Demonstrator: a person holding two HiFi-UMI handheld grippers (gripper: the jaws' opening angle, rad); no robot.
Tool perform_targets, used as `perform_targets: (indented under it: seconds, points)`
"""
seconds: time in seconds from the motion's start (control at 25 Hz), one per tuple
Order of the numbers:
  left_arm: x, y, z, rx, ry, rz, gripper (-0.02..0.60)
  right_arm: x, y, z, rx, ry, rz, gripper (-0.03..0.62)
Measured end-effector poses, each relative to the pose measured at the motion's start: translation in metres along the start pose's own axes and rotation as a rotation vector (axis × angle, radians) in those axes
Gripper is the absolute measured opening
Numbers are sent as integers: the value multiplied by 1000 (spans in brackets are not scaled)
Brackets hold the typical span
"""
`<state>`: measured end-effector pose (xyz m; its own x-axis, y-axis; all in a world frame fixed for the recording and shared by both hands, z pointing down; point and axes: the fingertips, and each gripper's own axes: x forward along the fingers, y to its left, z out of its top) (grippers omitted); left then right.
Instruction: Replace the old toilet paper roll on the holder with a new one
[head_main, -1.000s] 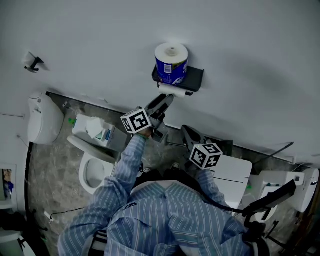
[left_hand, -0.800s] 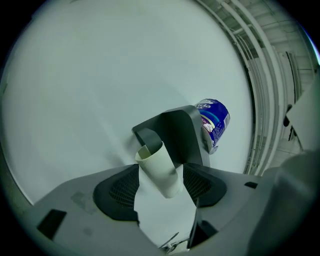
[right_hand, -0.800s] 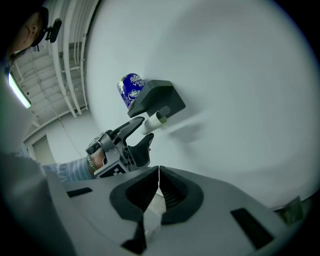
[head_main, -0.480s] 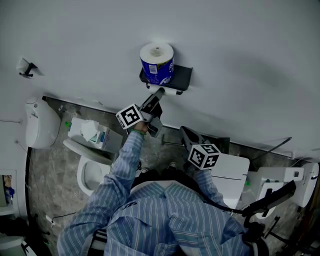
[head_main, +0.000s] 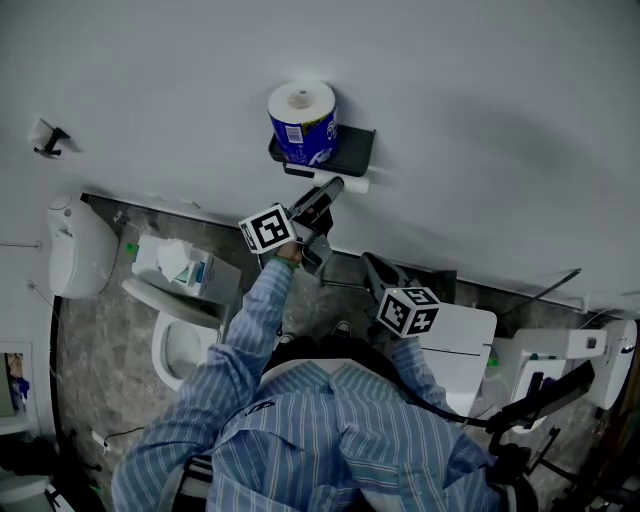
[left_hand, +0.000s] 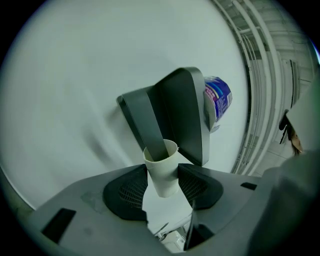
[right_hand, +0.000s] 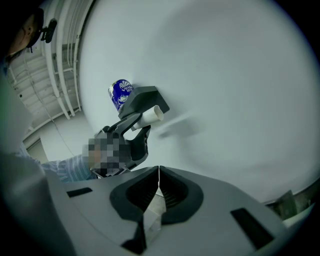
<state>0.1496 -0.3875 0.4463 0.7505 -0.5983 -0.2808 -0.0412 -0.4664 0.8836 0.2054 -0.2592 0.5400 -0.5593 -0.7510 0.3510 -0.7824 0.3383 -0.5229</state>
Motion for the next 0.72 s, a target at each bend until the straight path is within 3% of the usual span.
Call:
perform_targets:
  seconds: [0.16, 0.52, 0.72]
  points:
    - [12, 8, -16, 133, 87, 48, 192, -9, -6, -2, 11, -3, -16, 6]
    - [37, 2, -64, 167, 224, 19, 190, -28, -26, -1, 35, -35, -76, 6]
    - [31, 4, -84, 339, 338, 62, 190, -35, -33, 0, 48, -54, -104, 6]
